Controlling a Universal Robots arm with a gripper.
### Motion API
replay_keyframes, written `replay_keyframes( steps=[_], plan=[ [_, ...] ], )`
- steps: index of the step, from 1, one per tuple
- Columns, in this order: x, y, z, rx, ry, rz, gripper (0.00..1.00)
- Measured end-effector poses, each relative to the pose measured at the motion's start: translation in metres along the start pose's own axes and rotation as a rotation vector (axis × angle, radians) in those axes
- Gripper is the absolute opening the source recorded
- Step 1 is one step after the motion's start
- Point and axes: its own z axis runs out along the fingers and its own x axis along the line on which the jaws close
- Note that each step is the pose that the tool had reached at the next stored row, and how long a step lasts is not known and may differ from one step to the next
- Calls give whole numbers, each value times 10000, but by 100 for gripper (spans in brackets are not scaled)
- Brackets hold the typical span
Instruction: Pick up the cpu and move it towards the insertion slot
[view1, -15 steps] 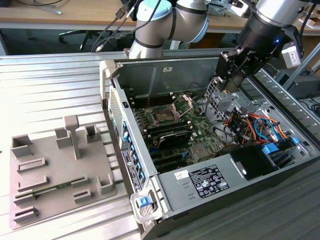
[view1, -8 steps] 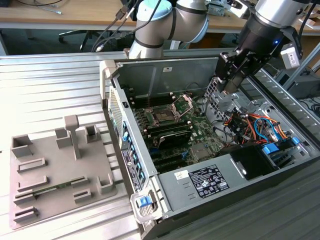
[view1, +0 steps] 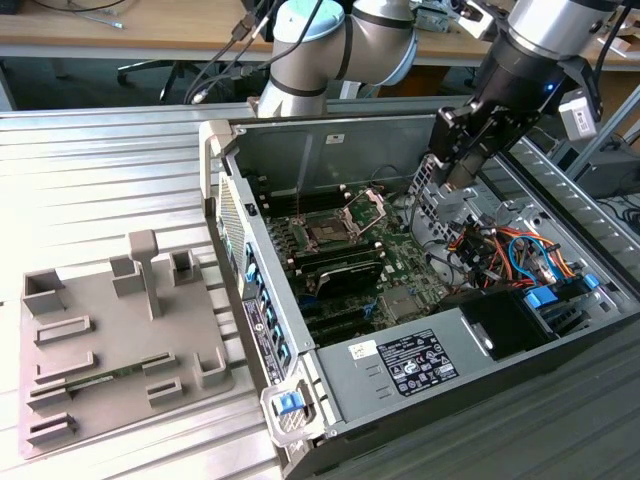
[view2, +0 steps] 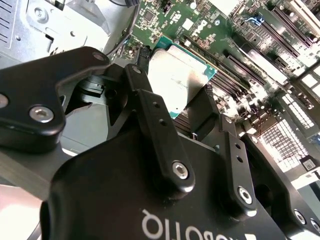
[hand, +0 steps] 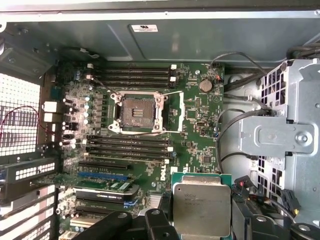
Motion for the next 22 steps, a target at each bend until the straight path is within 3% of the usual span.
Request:
replay_keyframes(
  steps=[22],
  plan=[
    [-1,12,102,1,0,0,55]
  ],
)
